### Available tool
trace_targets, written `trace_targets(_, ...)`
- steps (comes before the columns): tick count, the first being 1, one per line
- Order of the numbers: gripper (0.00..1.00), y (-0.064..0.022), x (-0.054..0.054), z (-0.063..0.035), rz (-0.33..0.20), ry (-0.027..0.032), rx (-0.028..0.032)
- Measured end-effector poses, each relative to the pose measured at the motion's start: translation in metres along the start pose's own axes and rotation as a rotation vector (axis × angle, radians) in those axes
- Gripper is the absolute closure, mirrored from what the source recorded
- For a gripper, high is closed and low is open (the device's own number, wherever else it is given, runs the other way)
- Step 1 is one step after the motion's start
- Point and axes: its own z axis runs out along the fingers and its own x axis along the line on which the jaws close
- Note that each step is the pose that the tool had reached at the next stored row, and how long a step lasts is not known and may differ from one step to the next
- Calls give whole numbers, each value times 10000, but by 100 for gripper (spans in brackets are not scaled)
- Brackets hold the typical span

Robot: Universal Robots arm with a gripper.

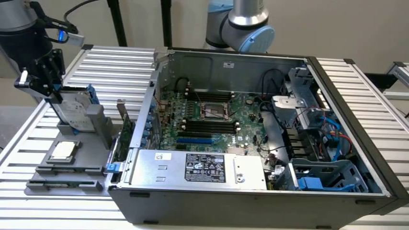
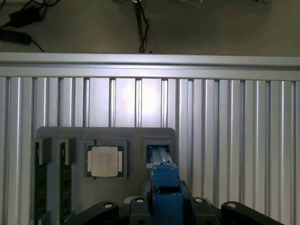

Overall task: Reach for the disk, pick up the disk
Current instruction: 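Pick up the disk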

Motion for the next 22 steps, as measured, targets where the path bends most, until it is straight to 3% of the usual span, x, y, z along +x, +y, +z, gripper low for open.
trace_targets(10,67,-7,-2,-160,0,-5,-1)
trace_targets(22,67,-4,-8,-655,0,-6,3)
